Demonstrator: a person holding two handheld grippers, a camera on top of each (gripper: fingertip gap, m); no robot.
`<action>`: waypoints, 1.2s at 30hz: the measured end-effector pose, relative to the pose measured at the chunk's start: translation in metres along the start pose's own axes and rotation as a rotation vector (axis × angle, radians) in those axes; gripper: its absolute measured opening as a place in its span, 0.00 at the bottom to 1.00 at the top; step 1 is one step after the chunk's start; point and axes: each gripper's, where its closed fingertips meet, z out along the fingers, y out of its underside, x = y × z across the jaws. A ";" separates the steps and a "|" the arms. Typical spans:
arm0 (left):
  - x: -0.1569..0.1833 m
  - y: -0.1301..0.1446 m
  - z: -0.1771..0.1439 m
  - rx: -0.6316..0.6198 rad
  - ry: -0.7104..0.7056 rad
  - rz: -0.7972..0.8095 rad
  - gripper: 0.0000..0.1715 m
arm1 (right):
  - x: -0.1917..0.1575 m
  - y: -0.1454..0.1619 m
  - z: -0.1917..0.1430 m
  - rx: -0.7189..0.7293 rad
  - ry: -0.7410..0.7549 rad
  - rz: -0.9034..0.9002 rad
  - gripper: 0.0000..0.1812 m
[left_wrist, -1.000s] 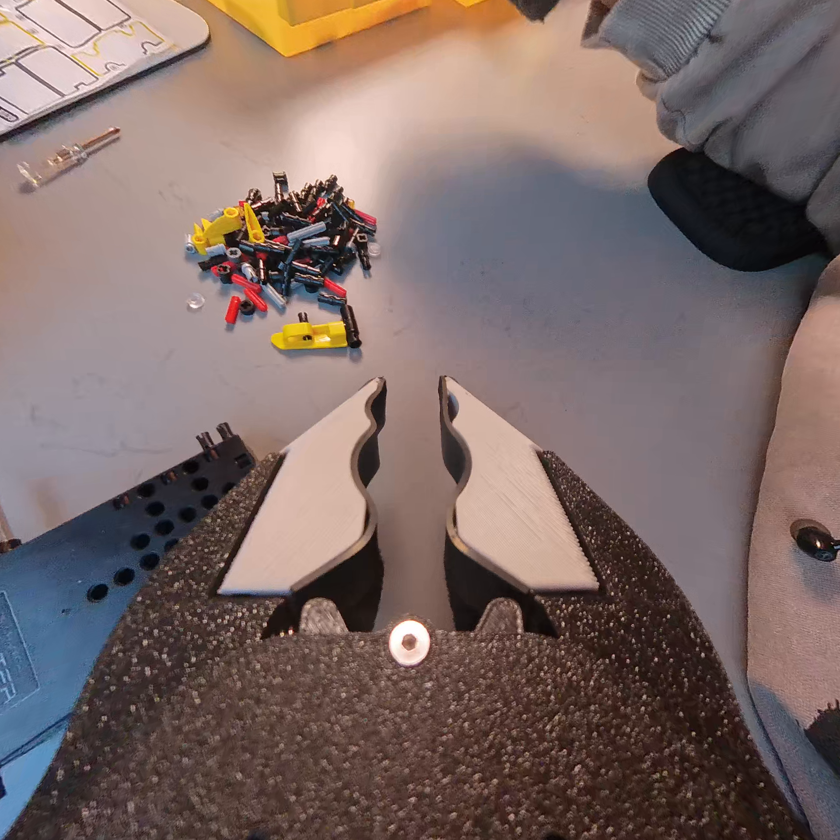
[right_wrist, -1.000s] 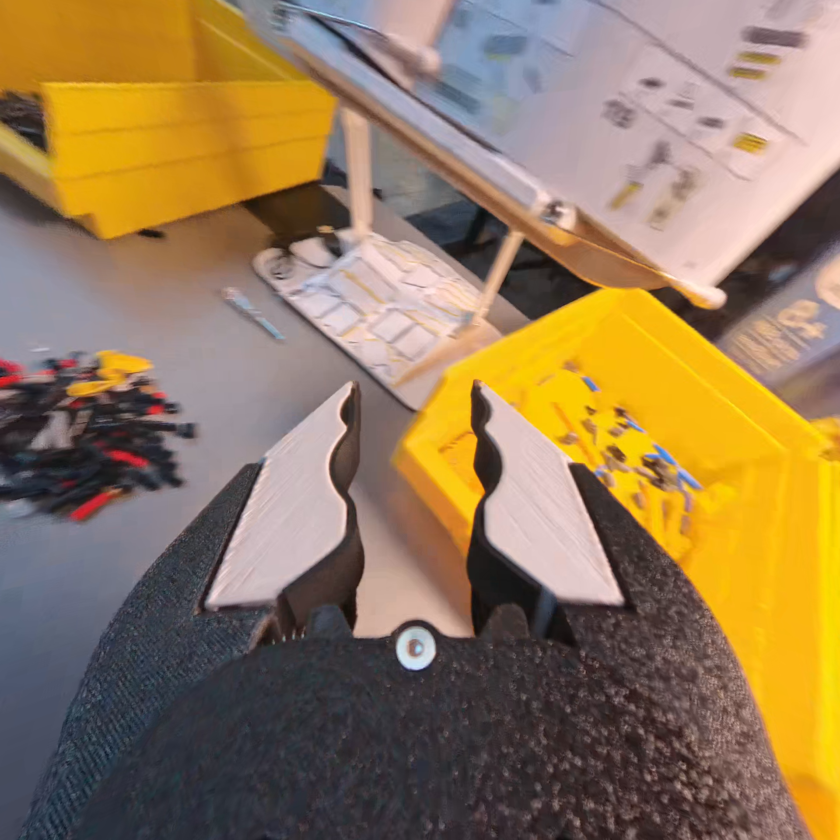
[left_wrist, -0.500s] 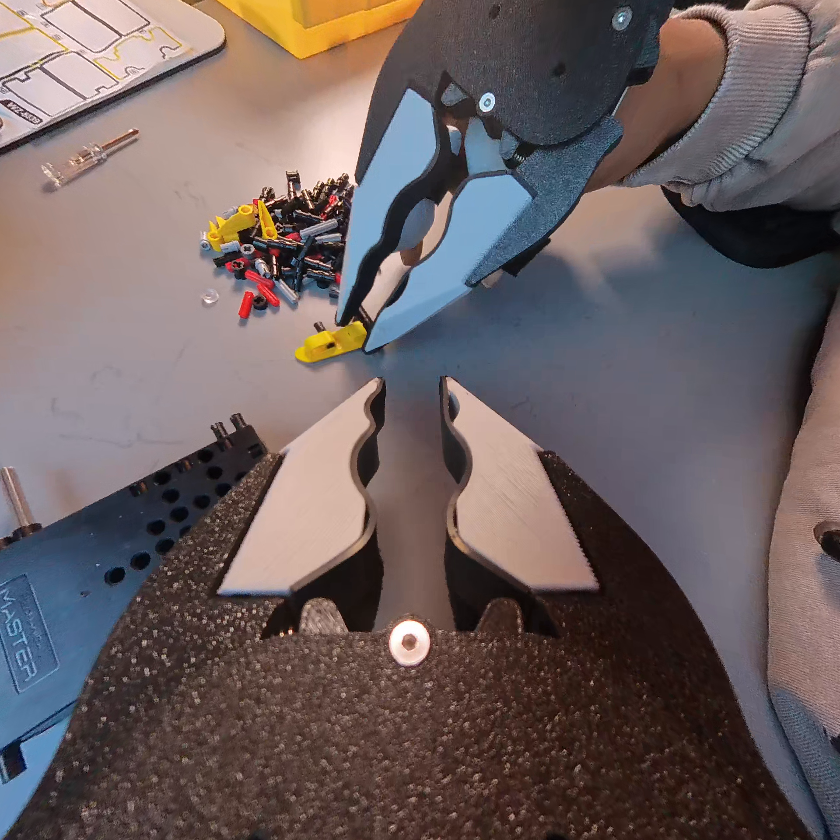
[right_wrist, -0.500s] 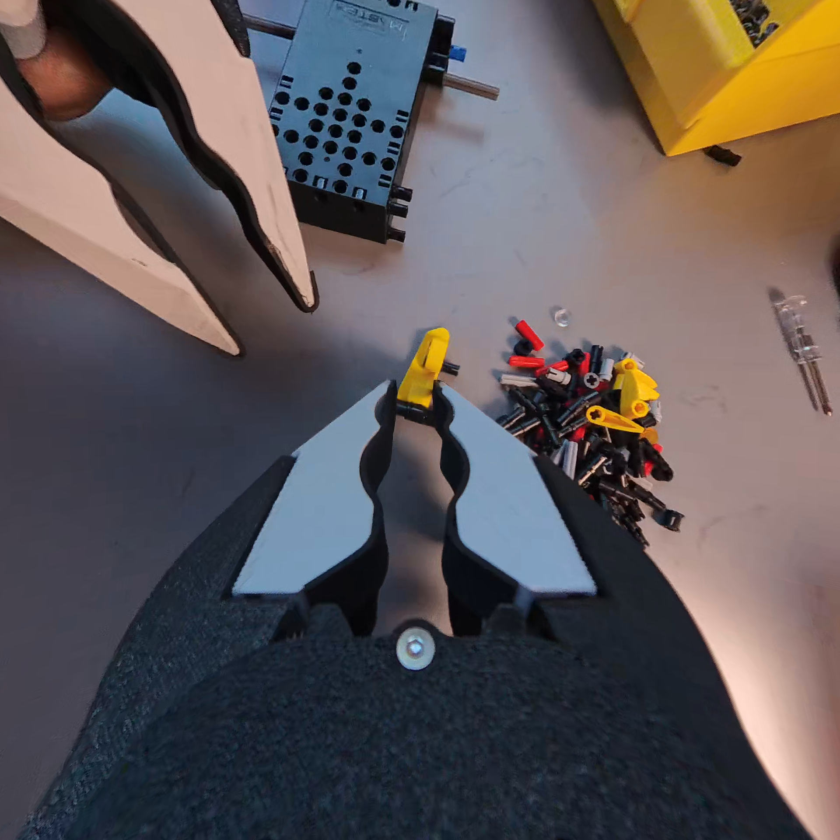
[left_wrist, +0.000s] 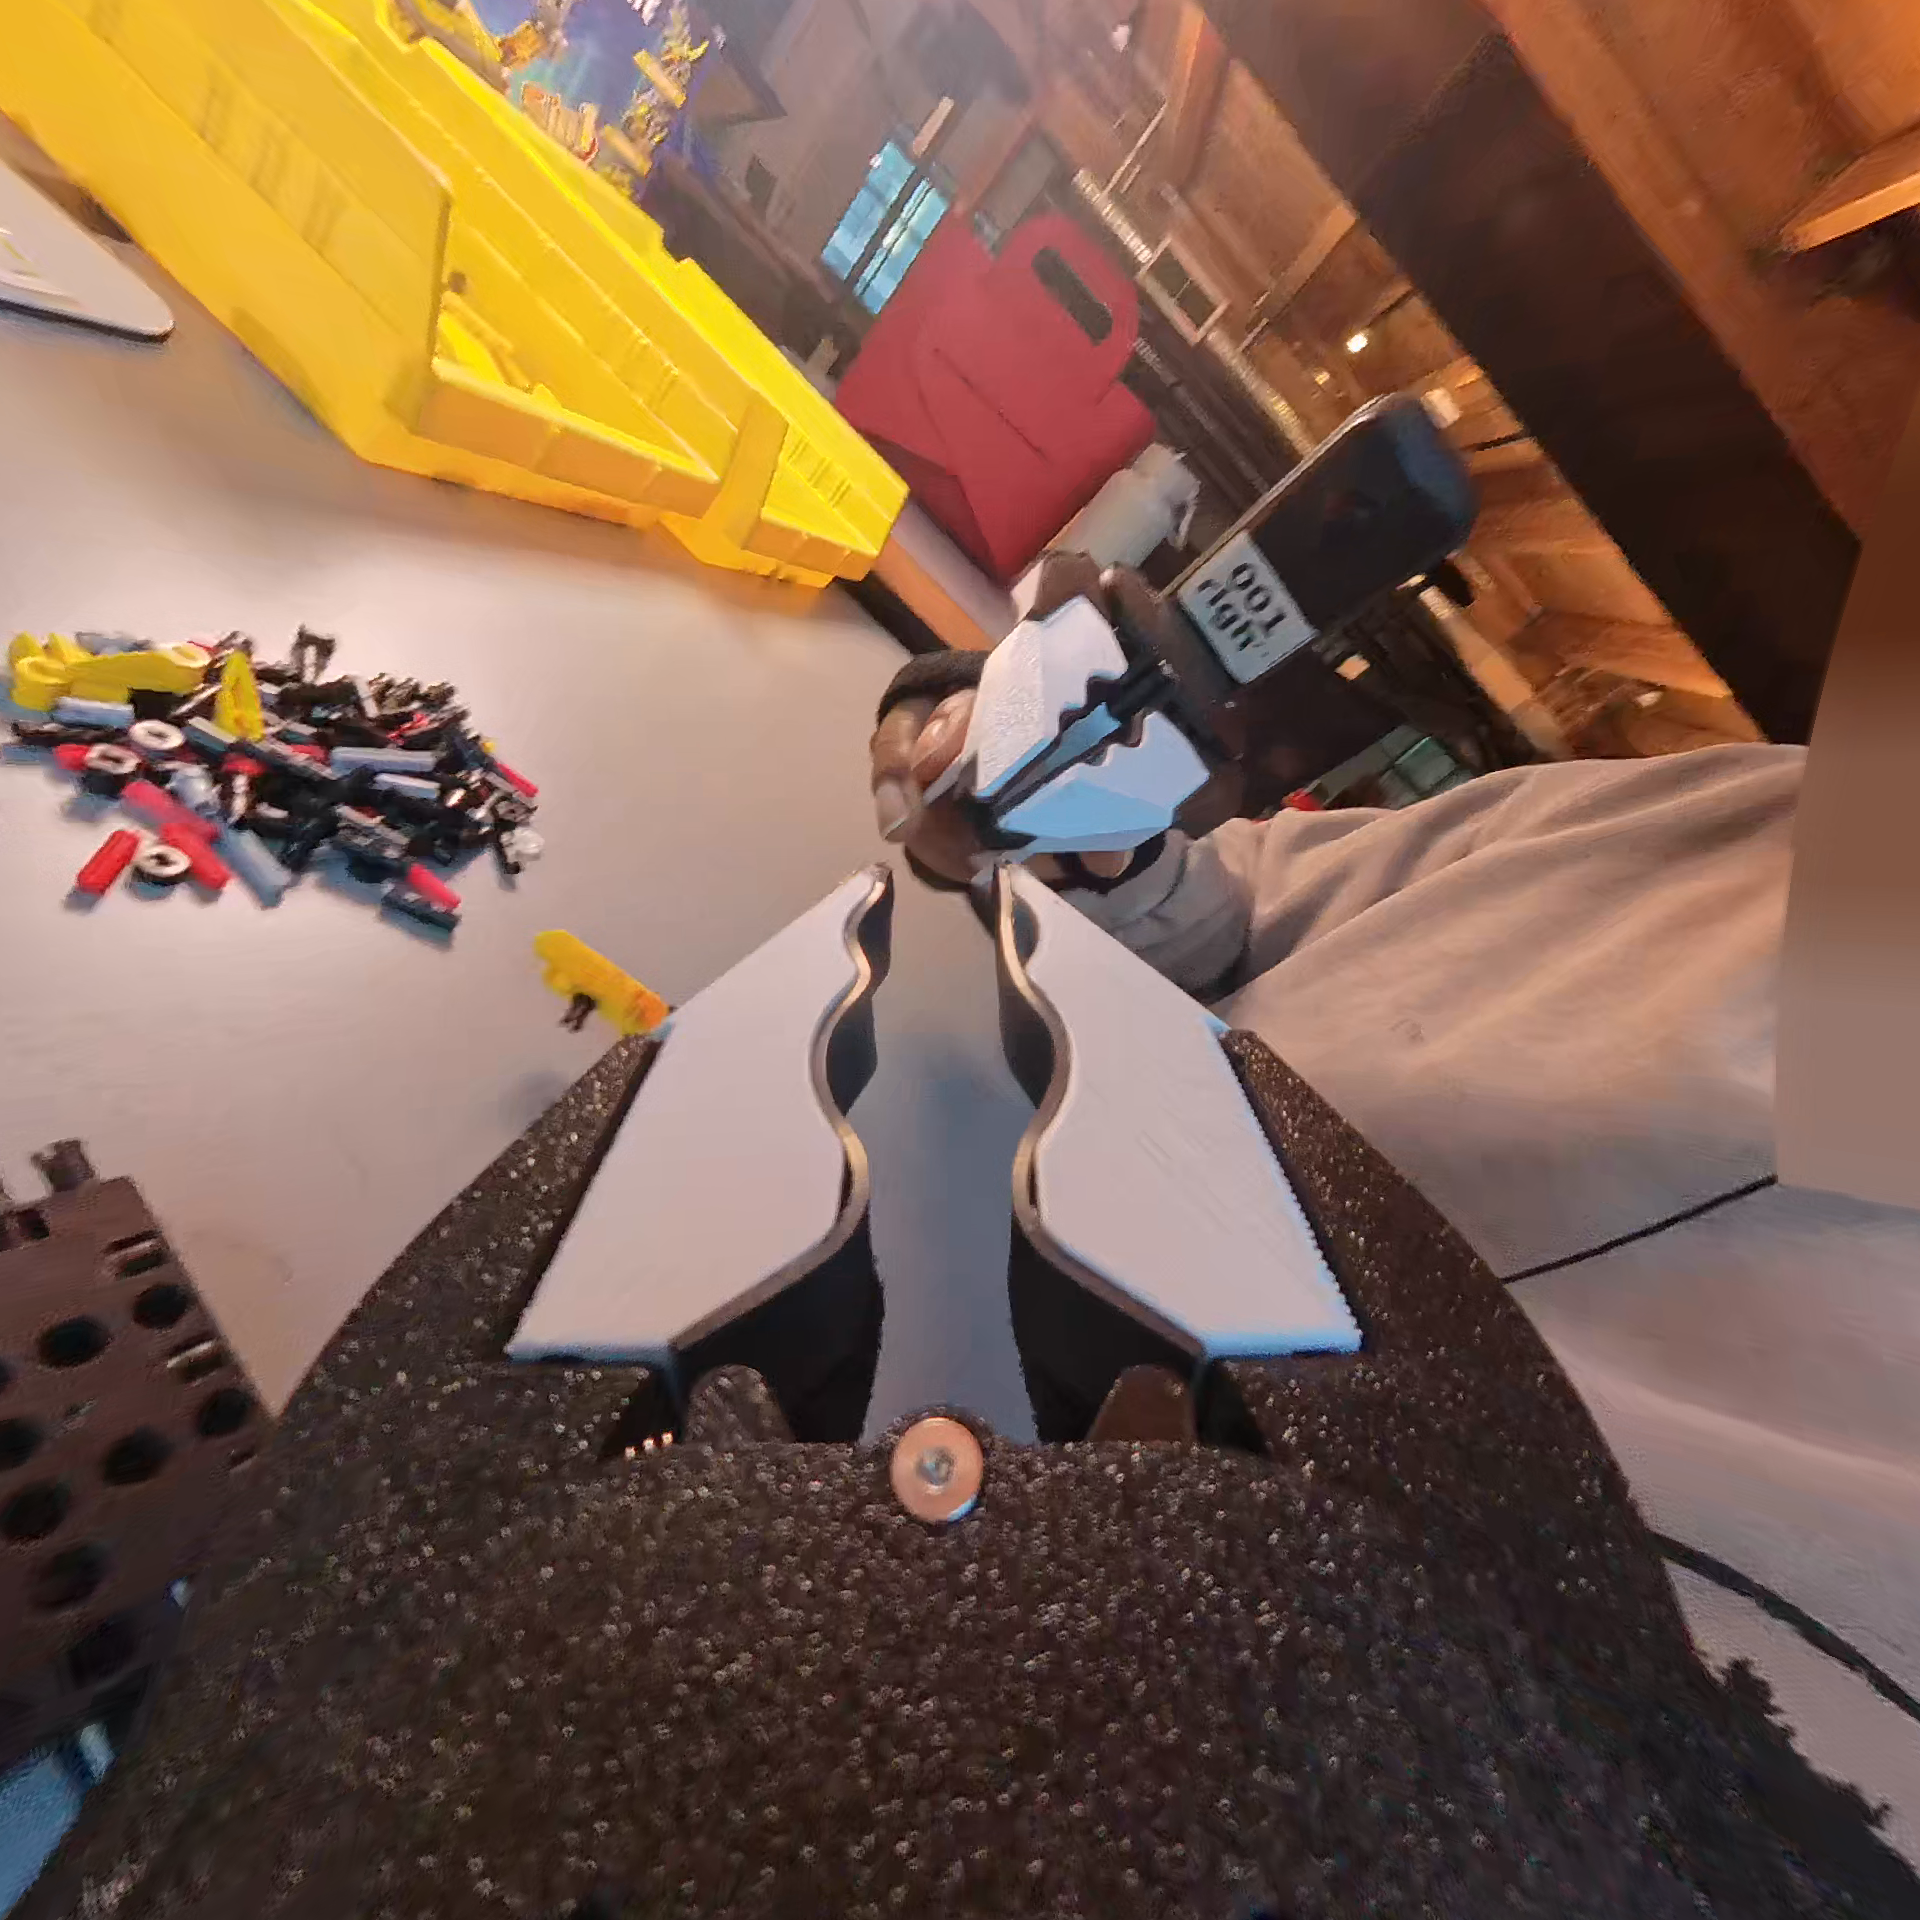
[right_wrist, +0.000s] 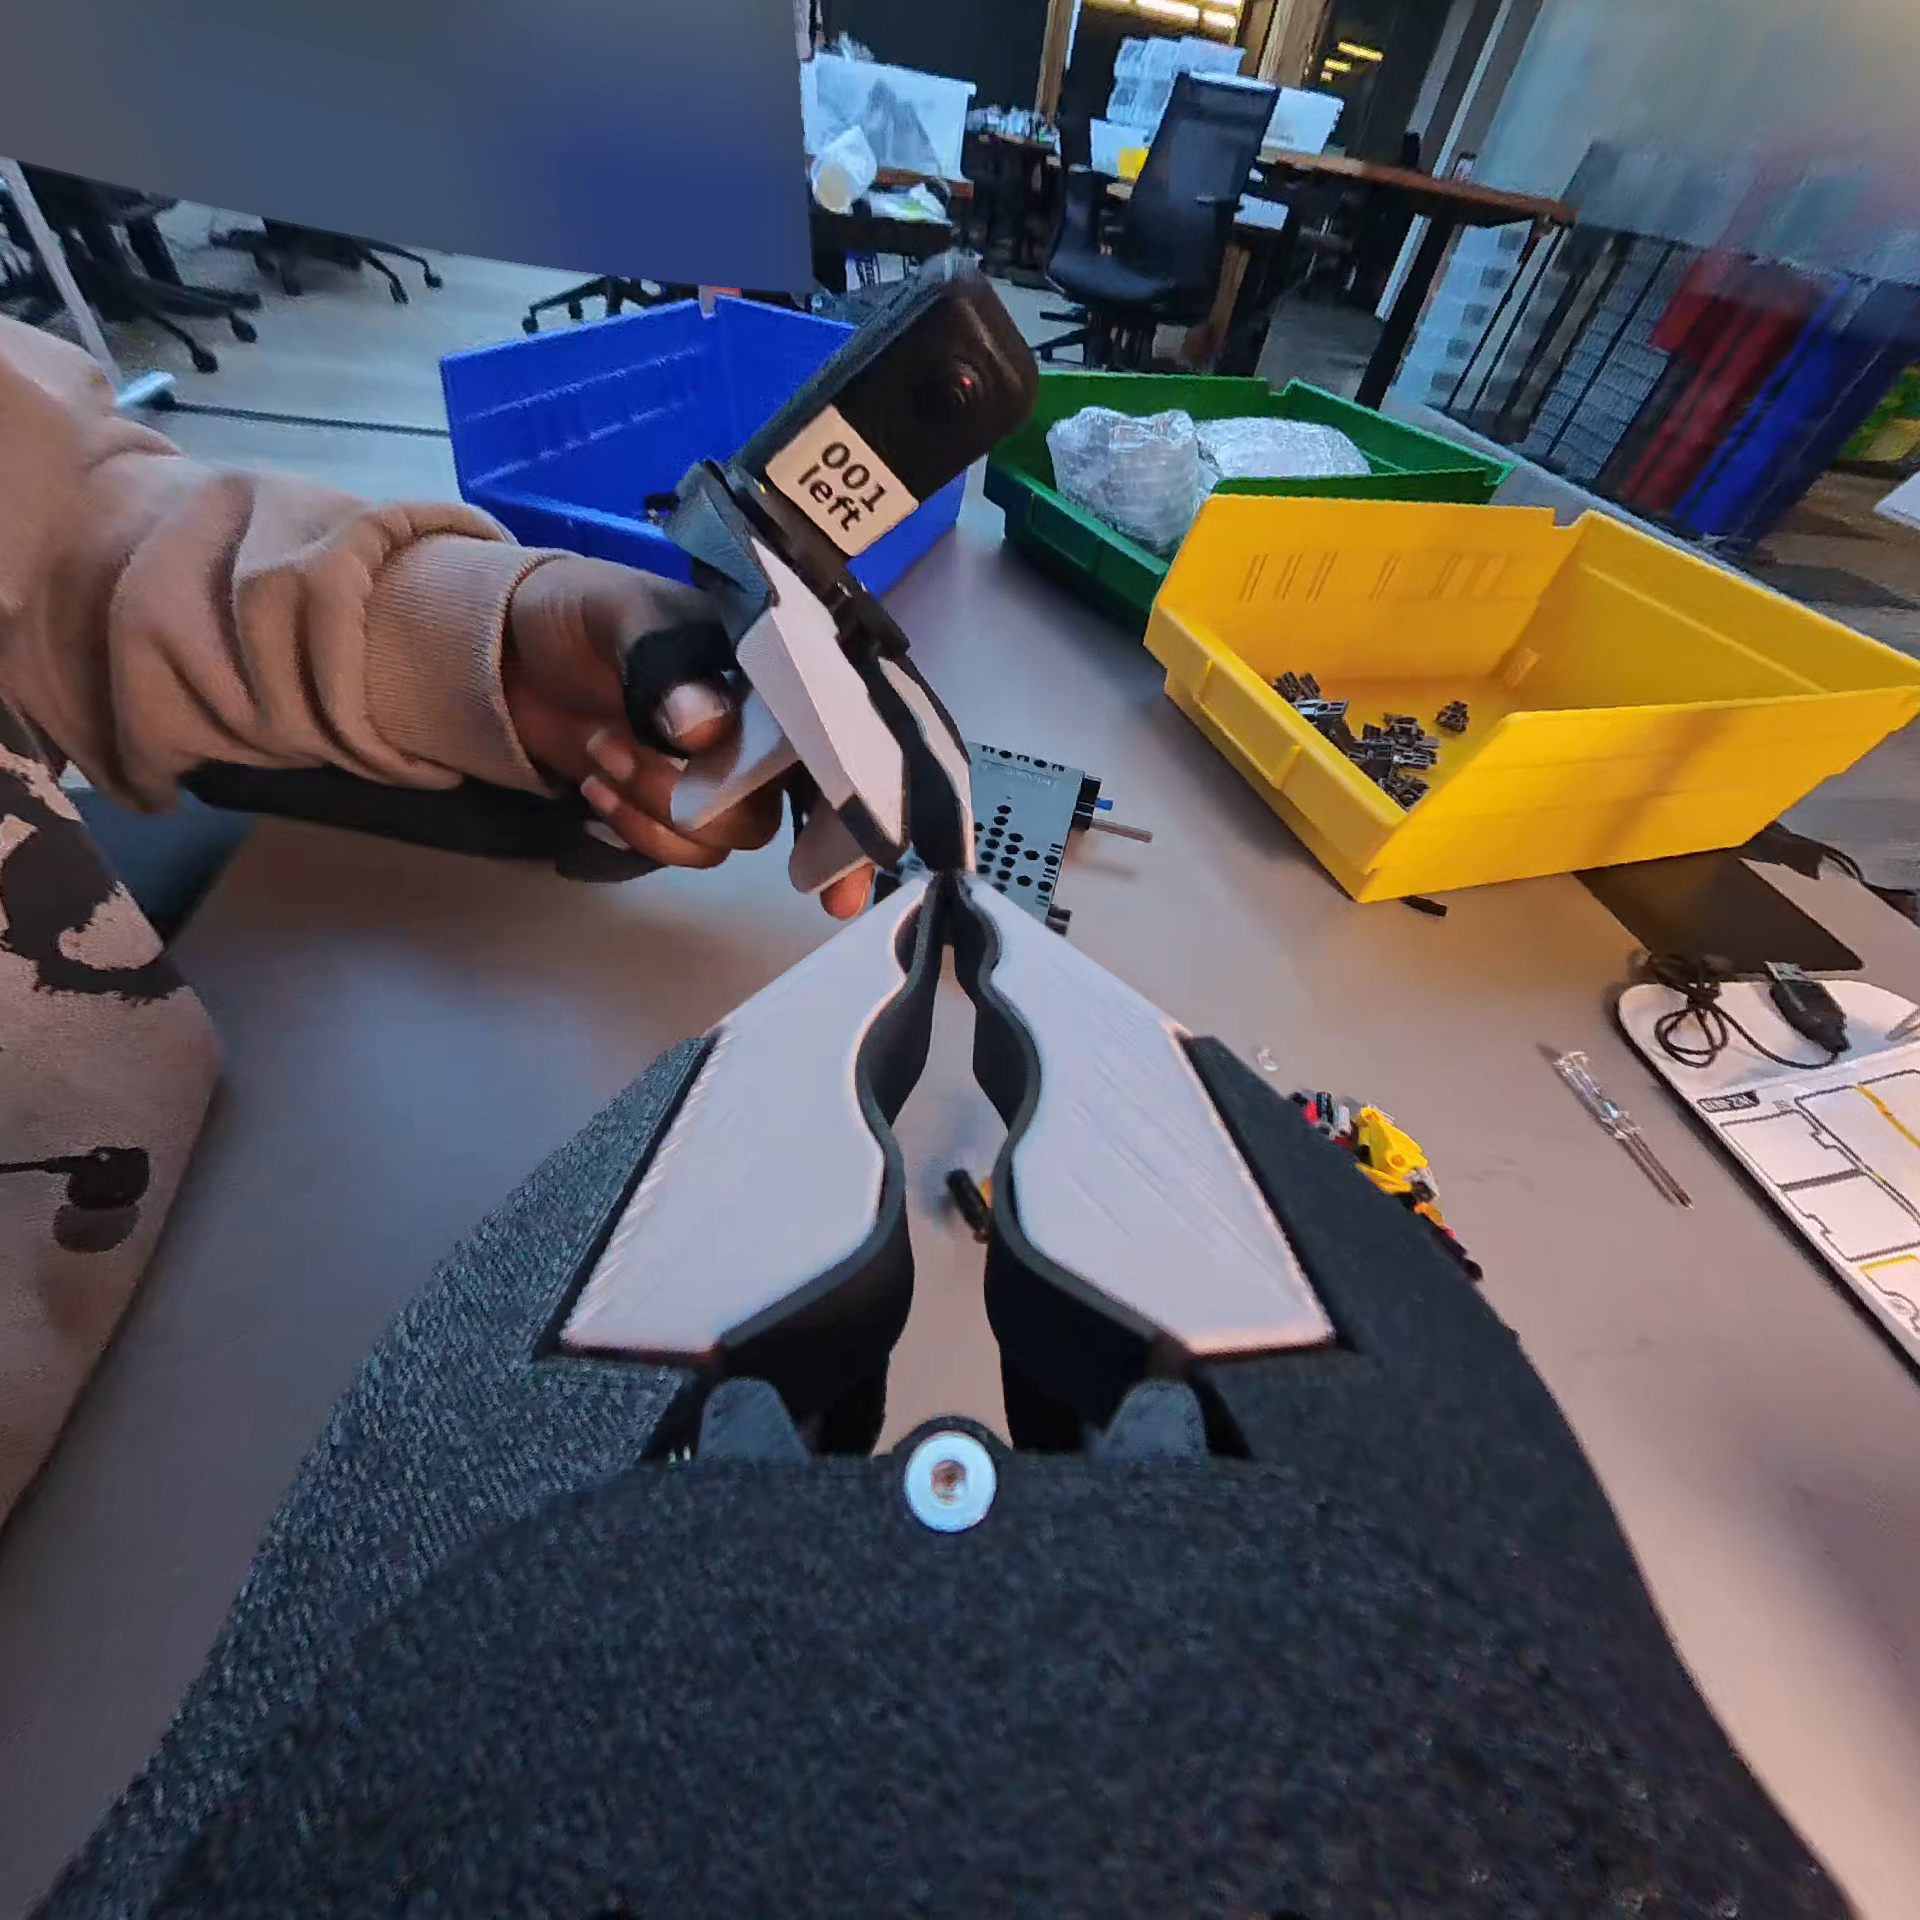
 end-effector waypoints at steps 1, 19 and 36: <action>-0.007 0.004 0.000 -0.026 -0.046 0.011 0.10 | 0.003 0.007 0.000 -0.036 0.016 -0.017 0.00; -0.045 0.030 -0.010 -0.228 -0.302 0.183 0.15 | 0.006 0.117 0.017 -0.585 -0.020 0.056 0.03; -0.046 0.064 0.000 -0.457 -0.319 0.415 0.22 | 0.012 0.079 -0.001 -0.345 -0.078 0.113 0.12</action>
